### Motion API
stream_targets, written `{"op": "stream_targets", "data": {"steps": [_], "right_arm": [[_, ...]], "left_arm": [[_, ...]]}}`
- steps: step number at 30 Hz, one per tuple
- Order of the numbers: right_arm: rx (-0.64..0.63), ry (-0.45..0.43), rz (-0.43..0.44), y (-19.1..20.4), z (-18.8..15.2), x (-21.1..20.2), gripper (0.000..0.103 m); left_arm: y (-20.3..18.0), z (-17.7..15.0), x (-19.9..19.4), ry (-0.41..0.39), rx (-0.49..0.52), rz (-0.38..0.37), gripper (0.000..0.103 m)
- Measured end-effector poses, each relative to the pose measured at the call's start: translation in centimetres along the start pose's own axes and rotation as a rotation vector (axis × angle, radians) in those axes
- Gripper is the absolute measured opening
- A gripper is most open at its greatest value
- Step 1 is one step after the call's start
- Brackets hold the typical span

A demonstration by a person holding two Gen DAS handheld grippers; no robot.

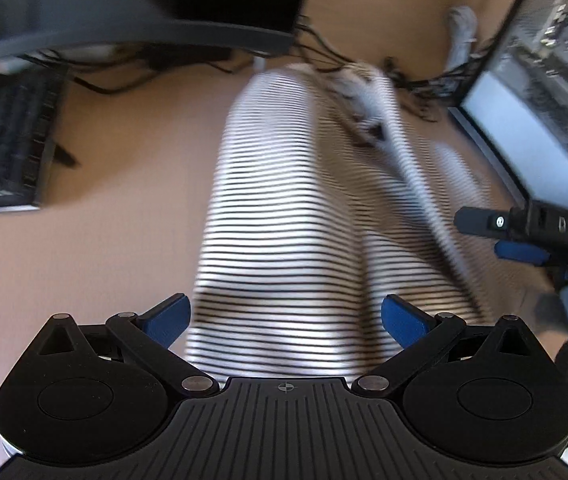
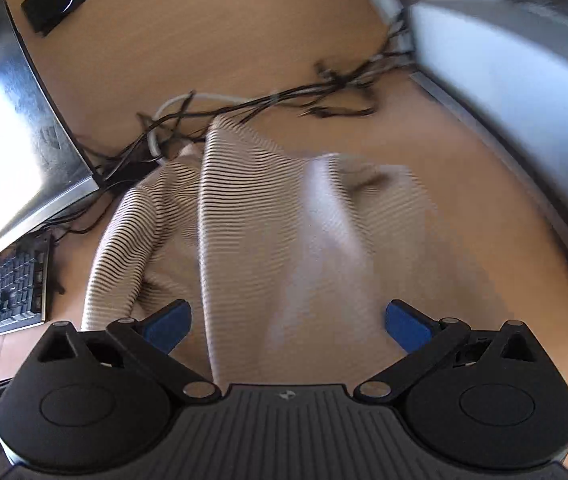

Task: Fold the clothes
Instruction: 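Grasp the striped sweater with the left gripper and lift it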

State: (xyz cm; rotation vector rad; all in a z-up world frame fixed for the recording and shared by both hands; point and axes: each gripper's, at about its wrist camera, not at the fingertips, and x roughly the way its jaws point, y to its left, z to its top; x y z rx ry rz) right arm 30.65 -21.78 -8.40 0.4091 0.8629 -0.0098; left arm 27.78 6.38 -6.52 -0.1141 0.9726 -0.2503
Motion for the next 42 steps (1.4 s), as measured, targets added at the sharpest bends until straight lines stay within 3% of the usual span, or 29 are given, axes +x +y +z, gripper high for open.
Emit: {"op": "stream_targets", "data": {"steps": [4,14,19,23,26,29,35,39,40,42], "right_arm": [[-0.005,0.014,0.016,-0.7,0.8,2.1,0.103],[-0.071,0.031,0.058,-1.2,0.9,2.5,0.103],[-0.088,0.055,0.107,-1.4,0.7,2.0,0.103],[-0.163,0.070,0.129,-0.3,-0.8,1.2,0.103],[-0.193,0.086,0.157,0.8,-2.1,0.6,0.103],[-0.223,0.105,0.187,1.9,-3.5,0.0,0.103],[-0.333,0.128,0.115,3.8,-5.6,-1.9,0.103],[-0.411,0.000,-0.040,4.9,-4.7,-4.0,0.102],[-0.430,-0.032,-0.079,5.2,-4.5,-4.5,0.099],[-0.461,-0.086,-0.133,6.0,-4.0,-5.3,0.079]], "left_arm": [[0.9,0.2,0.2,0.035,-0.072,0.049,0.103],[-1.1,0.4,1.6,0.077,-0.012,0.154,0.103],[-0.5,0.2,1.3,0.051,-0.013,0.138,0.101],[-0.2,-0.2,0.7,0.019,0.043,0.160,0.085],[0.7,-0.5,0.0,-0.007,0.050,0.148,0.057],[1.9,-1.0,-1.1,-0.020,0.014,0.129,0.040],[5.4,-2.8,-4.5,-0.063,-0.109,0.102,0.025],[6.7,-2.7,-6.9,-0.150,-0.108,0.159,0.025],[7.1,-2.4,-7.5,-0.176,-0.126,0.170,0.025],[8.0,-1.8,-8.6,-0.225,-0.151,0.194,0.025]]}}
